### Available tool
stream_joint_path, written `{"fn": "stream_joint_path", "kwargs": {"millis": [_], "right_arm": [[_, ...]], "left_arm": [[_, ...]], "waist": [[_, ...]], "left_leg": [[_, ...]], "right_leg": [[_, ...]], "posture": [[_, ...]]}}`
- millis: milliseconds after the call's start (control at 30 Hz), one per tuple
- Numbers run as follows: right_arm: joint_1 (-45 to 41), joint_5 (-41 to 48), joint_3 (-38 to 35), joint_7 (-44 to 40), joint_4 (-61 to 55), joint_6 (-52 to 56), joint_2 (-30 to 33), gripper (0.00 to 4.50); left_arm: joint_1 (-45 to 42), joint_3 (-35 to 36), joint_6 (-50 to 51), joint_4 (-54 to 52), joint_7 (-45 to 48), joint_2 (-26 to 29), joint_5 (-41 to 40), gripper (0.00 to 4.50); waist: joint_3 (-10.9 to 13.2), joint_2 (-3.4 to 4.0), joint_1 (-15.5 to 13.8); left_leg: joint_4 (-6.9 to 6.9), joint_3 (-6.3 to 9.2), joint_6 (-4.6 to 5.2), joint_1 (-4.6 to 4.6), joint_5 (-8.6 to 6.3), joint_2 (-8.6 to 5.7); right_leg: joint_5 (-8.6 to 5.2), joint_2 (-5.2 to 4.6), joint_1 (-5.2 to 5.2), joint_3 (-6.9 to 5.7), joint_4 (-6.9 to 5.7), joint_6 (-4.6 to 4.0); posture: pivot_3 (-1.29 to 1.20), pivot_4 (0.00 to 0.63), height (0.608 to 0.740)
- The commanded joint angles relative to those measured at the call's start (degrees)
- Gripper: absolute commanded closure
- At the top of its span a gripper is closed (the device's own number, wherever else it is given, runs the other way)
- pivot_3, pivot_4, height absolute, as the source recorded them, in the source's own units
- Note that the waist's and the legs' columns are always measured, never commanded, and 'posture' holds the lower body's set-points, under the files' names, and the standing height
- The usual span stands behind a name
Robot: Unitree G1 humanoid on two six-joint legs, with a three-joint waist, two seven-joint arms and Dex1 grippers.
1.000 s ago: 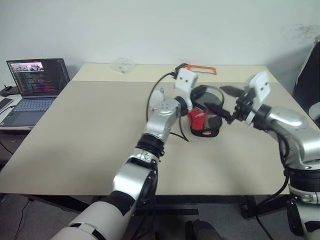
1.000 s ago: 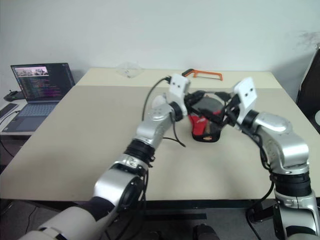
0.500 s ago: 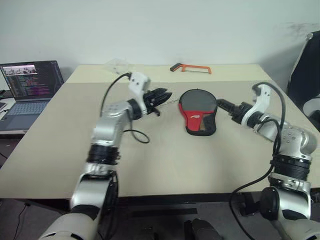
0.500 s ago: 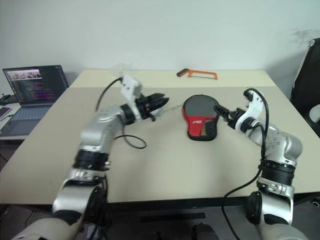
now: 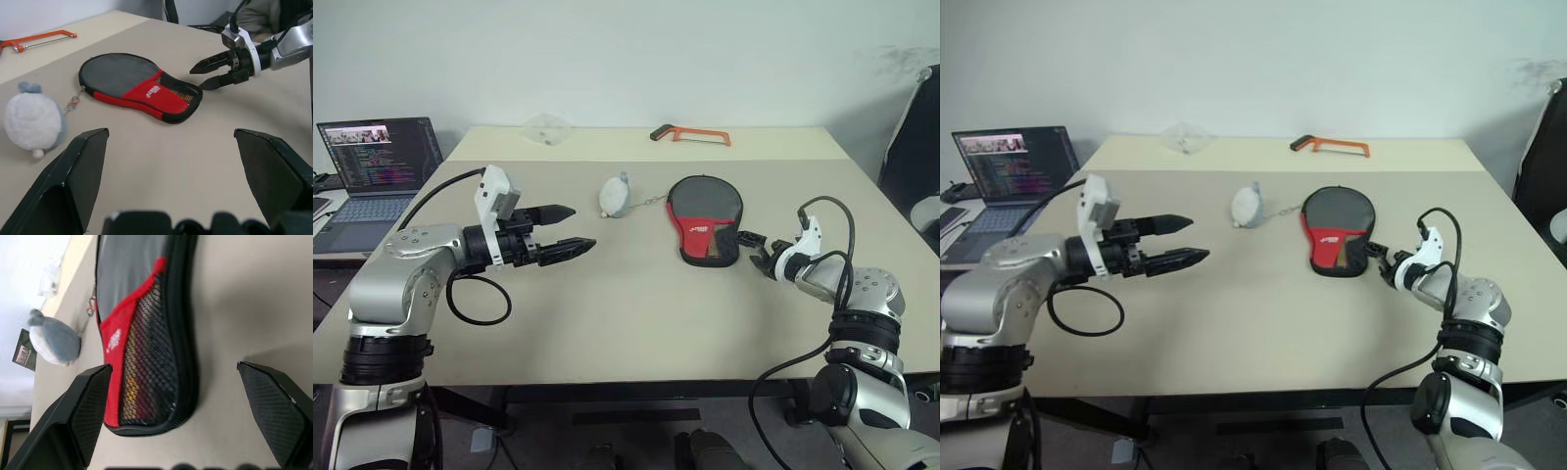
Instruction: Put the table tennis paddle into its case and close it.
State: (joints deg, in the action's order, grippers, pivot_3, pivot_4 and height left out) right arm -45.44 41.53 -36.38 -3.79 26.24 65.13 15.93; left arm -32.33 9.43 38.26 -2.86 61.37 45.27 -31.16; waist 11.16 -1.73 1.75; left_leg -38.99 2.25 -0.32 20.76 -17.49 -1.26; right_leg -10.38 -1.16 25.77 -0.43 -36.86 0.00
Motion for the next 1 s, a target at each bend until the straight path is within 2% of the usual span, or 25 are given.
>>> {"fn": "stream_joint_path", "kwargs": {"millis": [33, 333, 533, 800, 967, 1000], "right_arm": [[0.46, -0.83, 0.23, -0.64, 3.29, -2.95, 0.57, 0.00], [-4.11, -0.63, 4.02, -3.35, 8.05, -7.99, -4.36, 0.00], [-7.94, -0.75, 4.51, -4.96, 13.11, -12.02, -5.91, 0.00], [-13.12, 0.53, 0.98, -6.49, 24.38, -18.88, -6.68, 0.00], [-14.64, -0.92, 1.18, -7.75, 31.35, -23.87, -7.09, 0.00], [-14.76, -1.14, 1.40, -7.97, 32.19, -24.37, -7.23, 0.38]], "left_arm": [[3.46, -0.75, -0.52, -5.83, 1.23, 2.30, -0.17, 0.02], [4.75, -4.57, -3.57, -5.41, -2.05, 1.22, 3.77, 0.02], [4.39, -4.39, -3.96, -5.13, -3.32, 0.47, 4.26, 0.02], [3.85, -4.84, -2.75, -6.58, -4.24, -0.58, 3.38, 0.02], [3.11, -5.56, -2.86, -6.32, -4.40, -1.00, 3.77, 0.02], [2.97, -5.69, -2.94, -6.22, -4.36, -1.06, 3.84, 0.00]], "waist": [[-0.02, -0.04, 0.07], [-0.06, -0.11, 0.91], [-0.06, -0.11, 1.66], [-0.05, -0.12, 1.60], [-0.05, -0.12, 1.66], [-0.05, -0.12, 1.66]], "left_leg": [[0.00, 0.01, 0.00, -0.01, 0.00, 0.01], [0.03, -0.24, 0.02, -0.85, 0.00, 0.08], [0.17, -0.63, 0.02, -0.89, -0.01, 0.22], [0.17, -0.84, 0.10, -0.87, -0.06, 0.19], [0.17, -0.90, 0.11, -0.89, -0.06, 0.18], [0.16, -0.92, 0.11, -0.89, -0.06, 0.17]], "right_leg": [[0.00, 0.00, -0.02, 0.01, 0.01, 0.00], [-0.21, 0.02, -0.70, 0.18, 0.10, 0.32], [-0.21, 0.14, -0.50, 0.79, 0.01, 0.30], [-0.18, 0.10, -0.40, 1.01, 0.05, 0.35], [-0.15, 0.10, -0.43, 1.08, 0.09, 0.40], [-0.14, 0.10, -0.44, 1.11, 0.08, 0.42]], "posture": [[0.00, 0.150, 0.740], [0.00, 0.150, 0.740], [0.00, 0.150, 0.740], [0.00, 0.150, 0.740], [0.00, 0.150, 0.740], [0.00, 0.150, 0.740]]}}
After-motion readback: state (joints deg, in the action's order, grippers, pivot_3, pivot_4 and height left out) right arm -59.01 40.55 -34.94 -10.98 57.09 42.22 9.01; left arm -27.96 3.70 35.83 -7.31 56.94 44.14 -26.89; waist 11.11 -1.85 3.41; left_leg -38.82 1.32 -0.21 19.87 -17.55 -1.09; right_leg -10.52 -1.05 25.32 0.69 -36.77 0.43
